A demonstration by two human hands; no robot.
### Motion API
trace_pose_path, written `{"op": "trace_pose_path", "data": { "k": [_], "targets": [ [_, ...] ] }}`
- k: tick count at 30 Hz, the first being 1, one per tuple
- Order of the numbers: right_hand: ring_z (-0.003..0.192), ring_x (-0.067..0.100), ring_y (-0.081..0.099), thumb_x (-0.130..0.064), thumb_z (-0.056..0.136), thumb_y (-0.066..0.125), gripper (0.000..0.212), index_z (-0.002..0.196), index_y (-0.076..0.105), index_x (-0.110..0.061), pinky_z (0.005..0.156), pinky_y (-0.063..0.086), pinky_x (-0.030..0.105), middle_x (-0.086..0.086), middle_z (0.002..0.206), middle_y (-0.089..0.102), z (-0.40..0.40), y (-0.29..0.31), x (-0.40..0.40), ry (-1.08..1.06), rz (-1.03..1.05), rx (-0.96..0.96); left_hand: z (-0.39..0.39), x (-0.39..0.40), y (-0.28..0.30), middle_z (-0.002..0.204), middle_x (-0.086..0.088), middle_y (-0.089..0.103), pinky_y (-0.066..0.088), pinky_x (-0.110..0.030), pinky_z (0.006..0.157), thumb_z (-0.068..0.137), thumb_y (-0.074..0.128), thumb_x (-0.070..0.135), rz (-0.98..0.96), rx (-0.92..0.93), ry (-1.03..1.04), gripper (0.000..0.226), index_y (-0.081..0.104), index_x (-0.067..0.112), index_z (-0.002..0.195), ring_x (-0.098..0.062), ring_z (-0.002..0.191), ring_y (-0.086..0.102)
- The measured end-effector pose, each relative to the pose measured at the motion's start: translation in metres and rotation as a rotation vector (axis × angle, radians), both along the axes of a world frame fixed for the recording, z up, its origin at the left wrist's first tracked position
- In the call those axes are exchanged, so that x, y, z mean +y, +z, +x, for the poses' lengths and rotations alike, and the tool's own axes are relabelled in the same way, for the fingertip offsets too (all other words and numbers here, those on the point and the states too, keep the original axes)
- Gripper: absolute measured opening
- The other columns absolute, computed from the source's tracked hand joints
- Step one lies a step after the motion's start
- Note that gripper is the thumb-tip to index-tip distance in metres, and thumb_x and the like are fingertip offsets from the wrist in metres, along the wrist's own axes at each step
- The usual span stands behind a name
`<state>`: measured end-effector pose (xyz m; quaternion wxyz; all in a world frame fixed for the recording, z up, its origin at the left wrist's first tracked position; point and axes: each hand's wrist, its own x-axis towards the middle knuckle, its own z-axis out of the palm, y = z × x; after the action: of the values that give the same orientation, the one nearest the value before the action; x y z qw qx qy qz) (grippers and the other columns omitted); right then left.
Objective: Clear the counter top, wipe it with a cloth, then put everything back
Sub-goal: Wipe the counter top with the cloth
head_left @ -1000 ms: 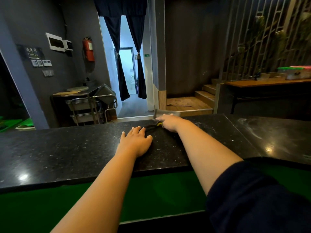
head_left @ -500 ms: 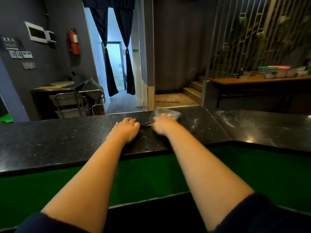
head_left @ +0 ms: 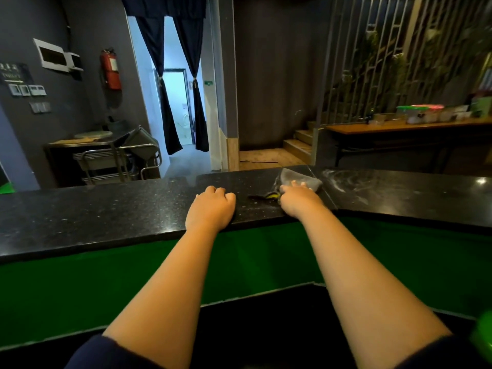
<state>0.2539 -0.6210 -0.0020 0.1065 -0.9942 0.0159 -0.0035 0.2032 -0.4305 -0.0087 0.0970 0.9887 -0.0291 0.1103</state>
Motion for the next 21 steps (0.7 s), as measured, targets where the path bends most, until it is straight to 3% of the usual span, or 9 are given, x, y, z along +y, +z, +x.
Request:
{"op": "trace_pose_path", "data": {
  "k": [2, 7, 11, 14, 18, 21],
  "targets": [
    [0.141, 0.035, 0.023, -0.014, 0.097, 0.036, 0.048, 0.144, 0.038, -0.021, 0.112, 0.027, 0.052, 0.015, 0.156, 0.023, -0.014, 0.000, 0.023, 0.093, 0.014, -0.042, 0.005, 0.003, -0.005, 0.123, -0.023, 0.054, 0.042, -0.054, 0.099, 0.095, 0.044, 0.012, -0.009, -0.006, -0.016, 0.020, 0.047, 0.000, 0.111, -0.040, 0.116, 0.045],
    [0.149, 0.027, 0.004, -0.006, 0.099, 0.028, 0.056, 0.150, 0.027, -0.027, 0.119, 0.014, 0.042, 0.005, 0.162, 0.006, -0.019, 0.009, 0.040, 0.366, 0.081, 0.074, 0.007, 0.006, -0.005, 0.115, -0.023, 0.054, 0.043, -0.054, 0.093, 0.095, 0.044, 0.008, 0.134, -0.121, -0.055, 0.012, 0.044, 0.001, 0.104, -0.039, 0.109, 0.046],
    [0.147, 0.031, 0.014, 0.000, 0.098, 0.029, 0.060, 0.149, 0.028, -0.031, 0.117, 0.022, 0.043, 0.011, 0.162, 0.006, -0.020, 0.009, 0.010, 0.218, 0.111, 0.086, 0.007, 0.010, -0.007, 0.106, -0.022, 0.056, 0.037, -0.061, 0.101, 0.094, 0.042, 0.006, 0.238, -0.150, -0.095, 0.002, 0.040, 0.005, 0.094, -0.038, 0.105, 0.048],
    [0.139, 0.036, 0.032, 0.004, 0.098, 0.029, 0.061, 0.148, 0.033, -0.031, 0.110, 0.034, 0.042, 0.010, 0.159, 0.018, -0.035, 0.007, -0.010, 0.030, 0.185, 0.046, 0.003, 0.009, -0.006, 0.097, -0.021, 0.054, 0.029, -0.063, 0.105, 0.094, 0.039, 0.004, 0.279, -0.162, -0.105, 0.011, 0.033, 0.008, 0.086, -0.038, 0.102, 0.048],
    [0.124, 0.035, 0.047, 0.004, 0.096, 0.030, 0.058, 0.143, 0.042, -0.028, 0.100, 0.042, 0.042, 0.009, 0.150, 0.037, -0.049, 0.002, -0.011, -0.090, 0.273, -0.043, -0.006, 0.010, 0.000, 0.101, -0.023, 0.054, 0.030, -0.061, 0.106, 0.095, 0.043, 0.001, 0.255, -0.159, -0.135, 0.007, 0.038, 0.006, 0.098, -0.038, 0.100, 0.049],
    [0.121, 0.031, 0.051, 0.006, 0.094, 0.036, 0.060, 0.139, 0.048, -0.031, 0.094, 0.045, 0.038, 0.007, 0.147, 0.043, -0.057, 0.012, 0.019, 0.038, 0.311, -0.037, -0.010, 0.012, 0.003, 0.110, -0.026, 0.054, 0.033, -0.059, 0.105, 0.095, 0.041, -0.001, 0.198, -0.159, -0.154, 0.017, 0.041, 0.000, 0.112, -0.040, 0.103, 0.049]
  ]
}}
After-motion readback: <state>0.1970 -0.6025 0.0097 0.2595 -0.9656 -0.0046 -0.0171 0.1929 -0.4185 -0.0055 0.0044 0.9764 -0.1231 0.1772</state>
